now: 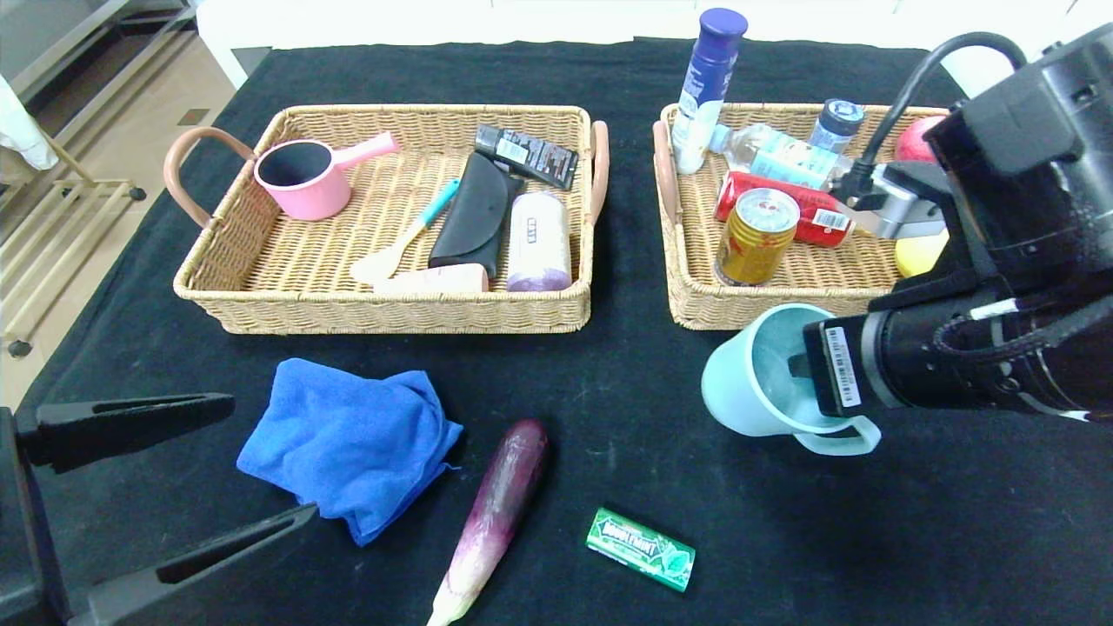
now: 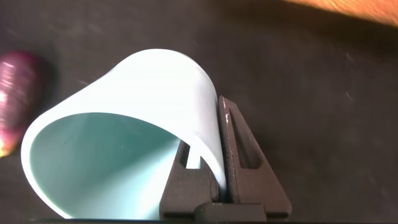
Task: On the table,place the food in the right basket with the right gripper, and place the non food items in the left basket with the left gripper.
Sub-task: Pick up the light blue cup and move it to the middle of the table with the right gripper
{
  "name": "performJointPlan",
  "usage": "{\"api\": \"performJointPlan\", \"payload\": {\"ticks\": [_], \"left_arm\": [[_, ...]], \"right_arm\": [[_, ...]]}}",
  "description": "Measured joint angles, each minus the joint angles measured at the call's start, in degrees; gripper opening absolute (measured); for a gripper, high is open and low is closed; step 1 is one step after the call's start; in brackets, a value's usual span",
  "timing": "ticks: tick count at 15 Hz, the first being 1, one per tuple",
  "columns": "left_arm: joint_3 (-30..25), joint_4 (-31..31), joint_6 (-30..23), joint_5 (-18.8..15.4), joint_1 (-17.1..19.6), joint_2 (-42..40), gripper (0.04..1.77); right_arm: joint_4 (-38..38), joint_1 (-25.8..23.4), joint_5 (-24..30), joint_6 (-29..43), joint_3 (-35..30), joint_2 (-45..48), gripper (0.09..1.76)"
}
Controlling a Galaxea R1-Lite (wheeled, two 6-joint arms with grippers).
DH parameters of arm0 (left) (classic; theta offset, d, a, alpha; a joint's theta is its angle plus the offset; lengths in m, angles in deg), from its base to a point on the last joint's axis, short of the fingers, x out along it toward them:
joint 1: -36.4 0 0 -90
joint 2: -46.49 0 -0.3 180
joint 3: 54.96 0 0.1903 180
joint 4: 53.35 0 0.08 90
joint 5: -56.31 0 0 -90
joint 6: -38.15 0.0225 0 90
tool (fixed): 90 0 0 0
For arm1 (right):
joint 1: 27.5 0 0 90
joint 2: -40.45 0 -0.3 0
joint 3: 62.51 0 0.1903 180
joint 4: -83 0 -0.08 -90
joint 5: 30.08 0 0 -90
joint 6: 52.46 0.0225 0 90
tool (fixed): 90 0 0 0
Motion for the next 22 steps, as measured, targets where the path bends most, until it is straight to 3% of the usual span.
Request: {"api": "performJointPlan", "payload": {"ticks": [4,14,22], "left_arm": [[0.02,0.00,0.00,0.00,0.00,-0.26,1.72],[0.02,0.02,0.10,-0.02,0.00,-0.43,1.72],[0.02,0.02,0.16,-0.07,0.00,-0.54,1.72]], "right_arm": [[-0.13,3.58,-1.72,-0.33,7.38,-6.84,0.20],[-0.61,6.41,-1.88,-1.43,20.18,-18.85,0.20],[-0.24,6.83,-3.80,-2.51,22.32,-22.25,0.20]]}}
